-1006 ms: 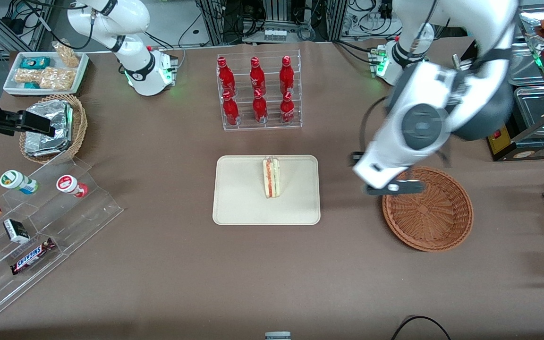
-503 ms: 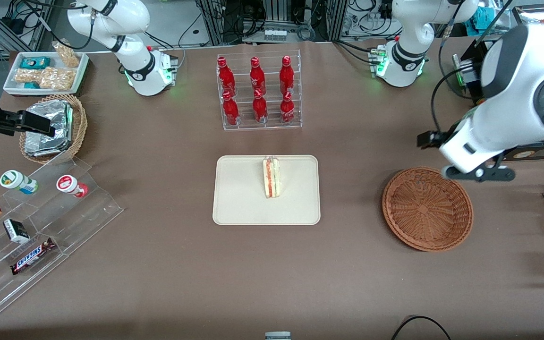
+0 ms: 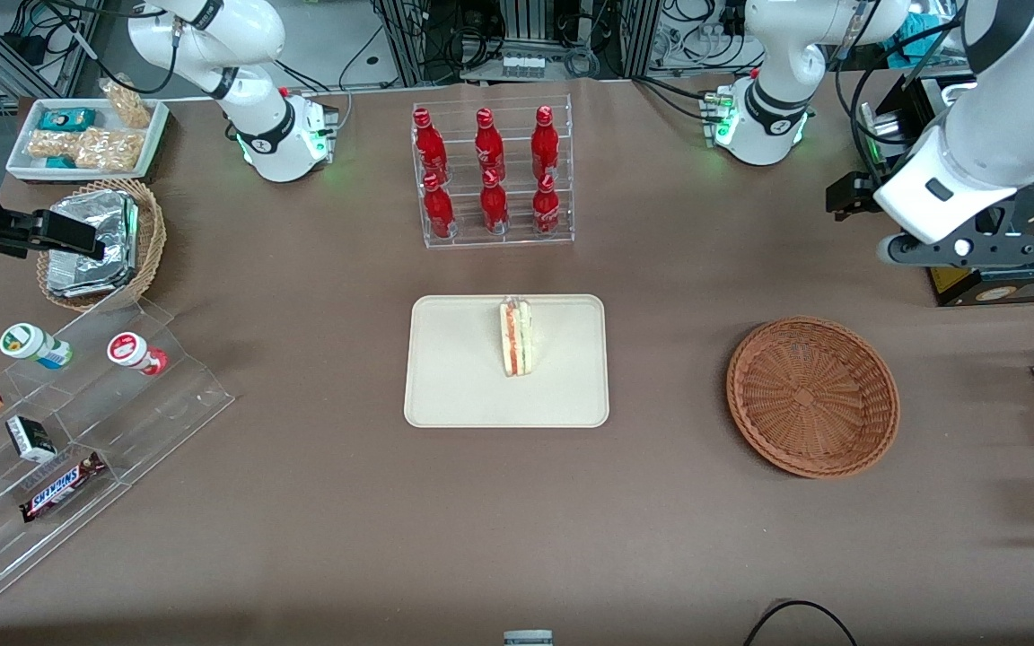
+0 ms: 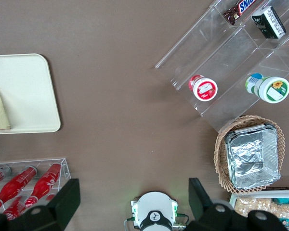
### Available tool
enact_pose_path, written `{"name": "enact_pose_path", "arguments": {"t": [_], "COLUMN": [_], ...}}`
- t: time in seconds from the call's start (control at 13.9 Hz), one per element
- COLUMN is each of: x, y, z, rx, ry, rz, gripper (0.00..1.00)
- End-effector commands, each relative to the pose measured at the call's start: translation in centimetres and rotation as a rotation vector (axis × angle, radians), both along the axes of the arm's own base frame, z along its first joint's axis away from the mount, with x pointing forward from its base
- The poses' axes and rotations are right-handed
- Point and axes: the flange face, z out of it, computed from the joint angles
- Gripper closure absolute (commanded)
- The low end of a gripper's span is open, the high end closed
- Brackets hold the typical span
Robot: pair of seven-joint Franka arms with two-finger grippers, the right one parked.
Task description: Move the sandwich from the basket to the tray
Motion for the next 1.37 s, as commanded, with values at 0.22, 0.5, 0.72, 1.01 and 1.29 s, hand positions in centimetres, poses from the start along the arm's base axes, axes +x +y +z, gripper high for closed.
{"name": "enact_pose_path", "arguments": {"t": [0.22,0.5,0.72,1.01,1.29], "x": [-1.3,-4.0,-4.8,-4.7,-4.6], "y": [-2.3,-0.6,1.3,1.4,2.0], "z": [-0.6,-1.3,-1.8,-0.9,-0.7], "rx": [-0.008,0.014,-0.009,-0.011,-0.031], "ry": [0.073,0.004,-0.081,-0.081,-0.082], "rz": [-0.032,-0.006,0.038,0.04,0.062], "gripper": [0.0,0.0,0.0,0.0,0.0]}}
